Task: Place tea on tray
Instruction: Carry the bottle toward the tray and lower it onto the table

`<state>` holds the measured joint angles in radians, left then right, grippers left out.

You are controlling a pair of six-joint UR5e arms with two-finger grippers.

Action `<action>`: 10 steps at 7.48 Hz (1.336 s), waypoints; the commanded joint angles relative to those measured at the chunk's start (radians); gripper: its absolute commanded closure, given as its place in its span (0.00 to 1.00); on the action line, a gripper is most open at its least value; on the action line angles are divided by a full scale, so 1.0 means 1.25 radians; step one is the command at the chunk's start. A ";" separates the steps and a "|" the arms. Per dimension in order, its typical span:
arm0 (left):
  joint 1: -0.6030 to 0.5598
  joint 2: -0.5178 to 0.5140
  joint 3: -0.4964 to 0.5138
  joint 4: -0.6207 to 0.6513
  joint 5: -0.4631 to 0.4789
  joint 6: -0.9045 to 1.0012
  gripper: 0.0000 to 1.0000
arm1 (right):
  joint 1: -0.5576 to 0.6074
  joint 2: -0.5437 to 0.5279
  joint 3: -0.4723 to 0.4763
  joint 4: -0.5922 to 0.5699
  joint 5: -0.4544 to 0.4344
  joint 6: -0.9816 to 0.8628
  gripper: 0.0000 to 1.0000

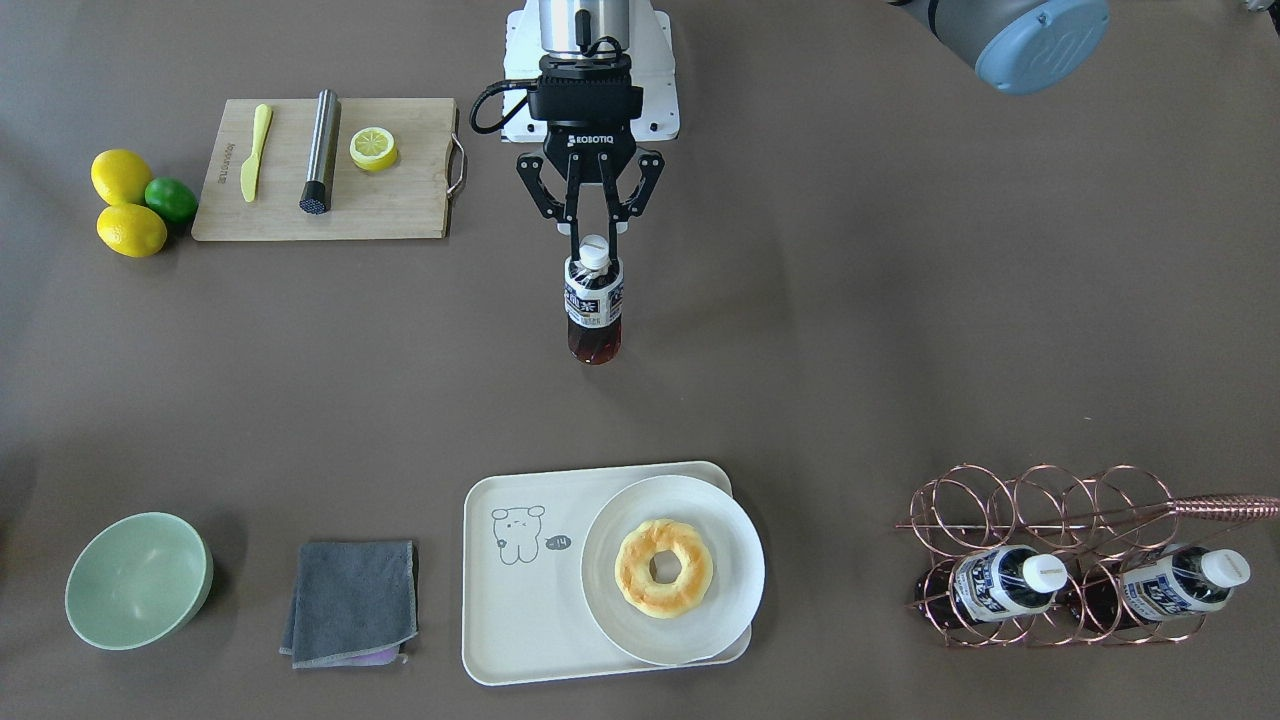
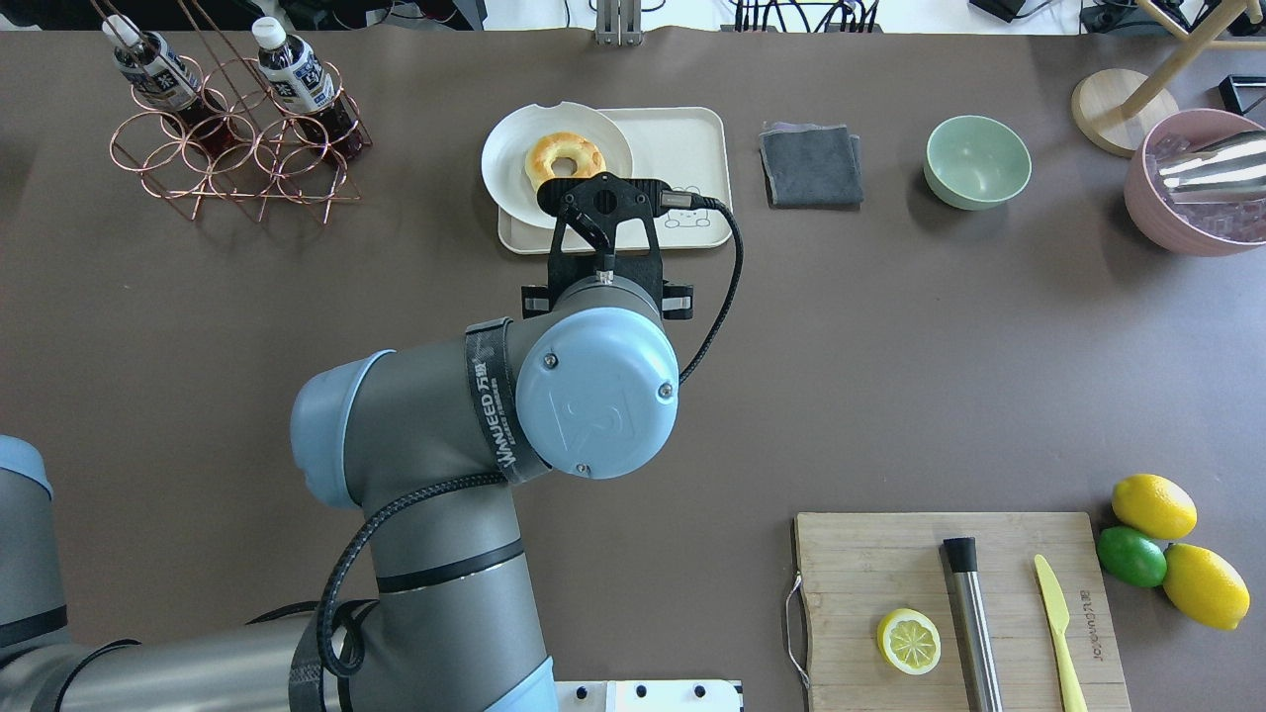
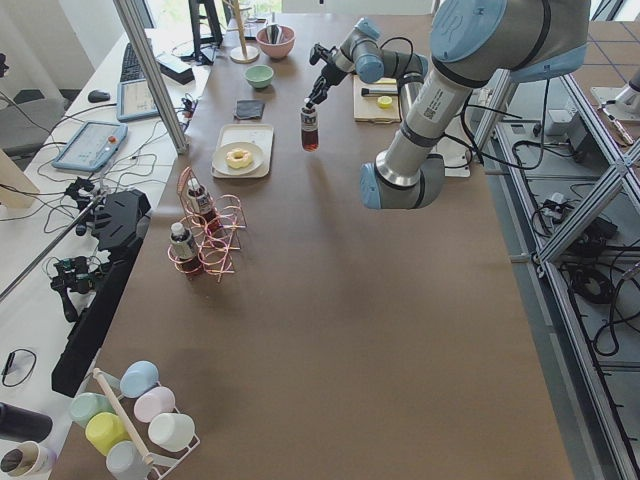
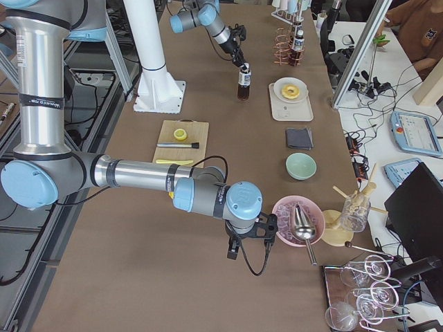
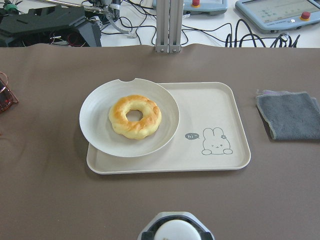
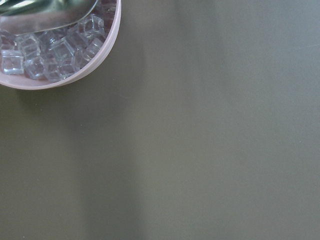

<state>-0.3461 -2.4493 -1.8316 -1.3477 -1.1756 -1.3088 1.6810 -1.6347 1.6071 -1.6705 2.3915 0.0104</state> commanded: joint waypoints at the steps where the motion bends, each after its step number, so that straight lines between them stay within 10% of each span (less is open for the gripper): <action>1: 0.038 0.005 0.005 -0.015 0.036 0.000 1.00 | 0.000 0.000 -0.001 0.000 0.000 0.000 0.00; 5: 0.038 0.027 -0.007 -0.018 0.036 -0.001 1.00 | 0.004 0.000 -0.003 0.000 -0.001 -0.001 0.00; 7: 0.040 0.028 -0.006 -0.023 0.036 -0.001 0.04 | 0.005 -0.003 -0.003 0.000 -0.001 -0.002 0.00; 10: 0.040 0.028 -0.034 -0.023 0.030 0.005 0.03 | 0.006 0.000 -0.003 0.000 -0.001 -0.002 0.00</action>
<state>-0.2965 -2.4157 -1.8435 -1.3755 -1.1317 -1.3090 1.6872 -1.6369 1.6030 -1.6705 2.3899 0.0077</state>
